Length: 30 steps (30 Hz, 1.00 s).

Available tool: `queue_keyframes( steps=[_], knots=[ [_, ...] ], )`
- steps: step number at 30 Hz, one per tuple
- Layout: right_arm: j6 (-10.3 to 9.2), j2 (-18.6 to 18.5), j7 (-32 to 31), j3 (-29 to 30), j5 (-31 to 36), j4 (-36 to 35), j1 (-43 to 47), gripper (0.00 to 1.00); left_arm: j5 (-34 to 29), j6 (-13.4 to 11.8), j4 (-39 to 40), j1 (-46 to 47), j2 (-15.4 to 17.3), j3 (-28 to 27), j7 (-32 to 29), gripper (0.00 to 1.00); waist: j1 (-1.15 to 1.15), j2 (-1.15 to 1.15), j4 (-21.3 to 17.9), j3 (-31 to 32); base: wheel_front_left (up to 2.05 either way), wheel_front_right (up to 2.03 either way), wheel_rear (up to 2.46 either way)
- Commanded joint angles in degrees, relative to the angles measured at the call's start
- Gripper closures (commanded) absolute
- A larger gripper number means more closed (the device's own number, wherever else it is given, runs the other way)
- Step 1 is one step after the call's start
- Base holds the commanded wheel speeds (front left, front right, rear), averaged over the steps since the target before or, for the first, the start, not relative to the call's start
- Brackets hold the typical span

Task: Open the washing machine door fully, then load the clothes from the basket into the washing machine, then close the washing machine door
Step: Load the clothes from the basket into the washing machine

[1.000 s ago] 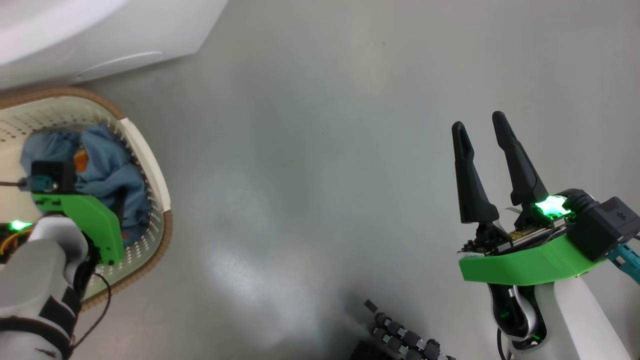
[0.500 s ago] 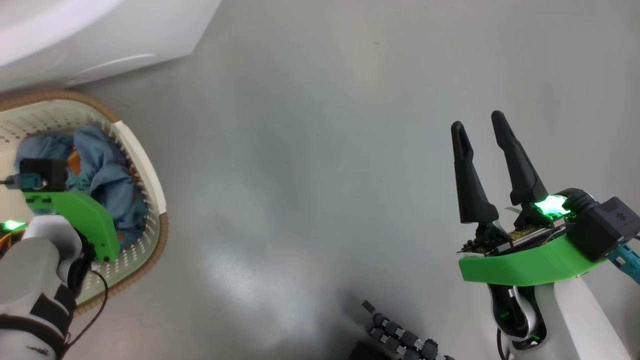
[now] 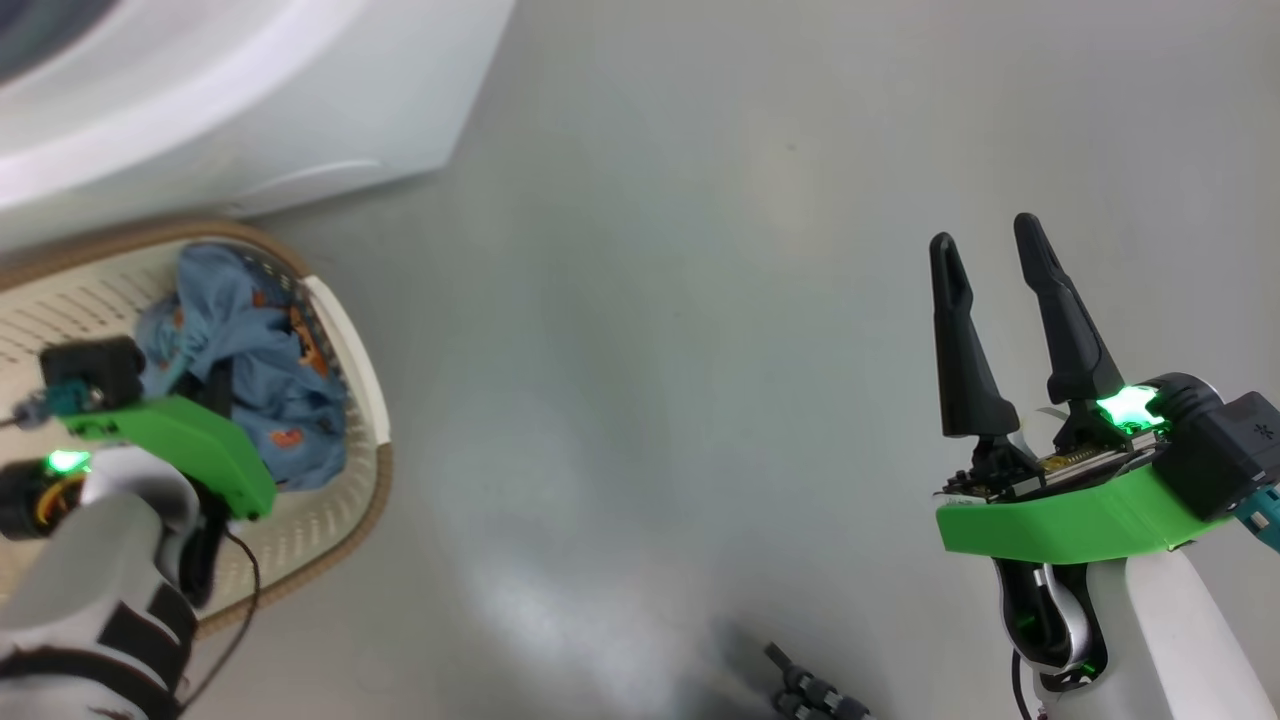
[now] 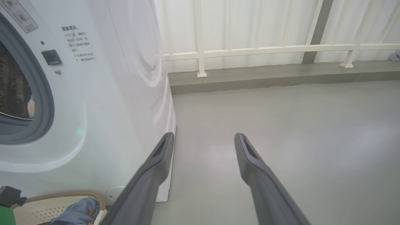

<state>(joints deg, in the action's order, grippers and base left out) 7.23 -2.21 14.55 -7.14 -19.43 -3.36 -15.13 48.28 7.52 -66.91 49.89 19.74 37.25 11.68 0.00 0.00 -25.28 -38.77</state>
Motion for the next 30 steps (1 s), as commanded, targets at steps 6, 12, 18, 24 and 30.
queue_keyframes(
  steps=[6, 12, 18, 24, 30],
  knots=[
    [0.25, -0.7, 0.4, 0.2, 2.4, -0.7, 1.5, 0.0, 2.4, 0.0, 2.5, -3.8, -0.2, 0.0, 3.0, 1.0, 0.0, 0.0, 4.2, 6.7, 0.0, 0.0, 0.0],
    [0.25, -1.1, 0.4, 1.2, 3.7, -0.3, 3.0, 0.0, 0.3, 0.0, 7.6, -6.2, 0.2, -3.6, 3.3, 1.0, 0.0, 0.0, 6.8, 11.4, 0.0, 0.0, 0.0],
    [0.25, -2.4, 0.4, 2.6, 4.0, -0.1, 5.0, 0.0, -7.0, -0.5, 14.2, -11.0, -0.9, -12.1, 3.3, 1.0, 0.0, 0.0, 9.4, 15.1, 0.0, 0.0, 0.0],
    [0.25, -3.4, 0.4, 3.4, 4.2, 0.1, 6.8, 0.0, -13.7, -0.8, 20.0, -15.8, -2.8, -19.4, 3.3, 1.0, 0.0, 0.0, 11.3, 18.0, 0.0, 0.0, 0.0],
    [0.25, -4.4, 0.4, 4.8, 4.4, 0.2, 9.4, 0.0, -21.1, -0.8, 26.7, -21.7, -5.5, -27.6, 3.3, 1.0, 0.0, 0.0, 13.3, 21.7, 0.0, 0.0, 0.0]
  ],
)
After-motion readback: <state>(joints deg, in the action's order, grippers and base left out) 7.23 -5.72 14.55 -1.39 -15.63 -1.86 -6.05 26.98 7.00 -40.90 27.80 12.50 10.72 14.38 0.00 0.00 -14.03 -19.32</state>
